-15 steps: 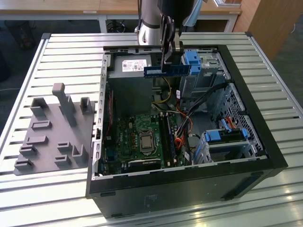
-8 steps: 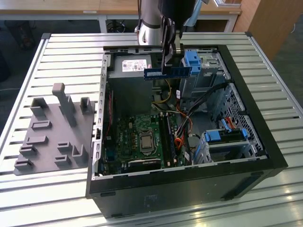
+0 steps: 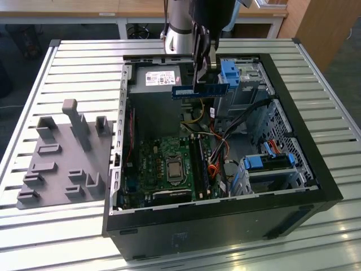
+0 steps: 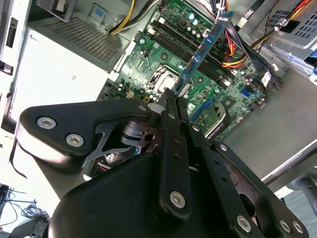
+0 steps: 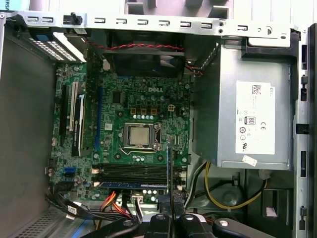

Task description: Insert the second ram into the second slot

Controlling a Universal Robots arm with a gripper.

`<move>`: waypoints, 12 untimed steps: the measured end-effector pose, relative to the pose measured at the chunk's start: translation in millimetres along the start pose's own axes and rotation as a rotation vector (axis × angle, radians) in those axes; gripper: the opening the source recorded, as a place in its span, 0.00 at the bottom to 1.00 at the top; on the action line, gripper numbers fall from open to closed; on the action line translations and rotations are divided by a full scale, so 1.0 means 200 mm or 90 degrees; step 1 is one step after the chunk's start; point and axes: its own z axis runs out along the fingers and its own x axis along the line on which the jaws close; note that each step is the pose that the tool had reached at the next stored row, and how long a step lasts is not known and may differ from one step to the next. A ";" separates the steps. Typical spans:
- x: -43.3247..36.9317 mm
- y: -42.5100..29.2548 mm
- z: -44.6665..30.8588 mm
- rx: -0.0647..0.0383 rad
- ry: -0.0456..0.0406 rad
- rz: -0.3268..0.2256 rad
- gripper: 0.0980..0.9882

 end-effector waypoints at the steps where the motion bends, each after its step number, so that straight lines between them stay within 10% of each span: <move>1: 0.012 0.001 0.000 0.000 -0.0001 0.000 0.04; 12: 0.068 0.003 0.002 0.000 -0.0006 0.000 0.04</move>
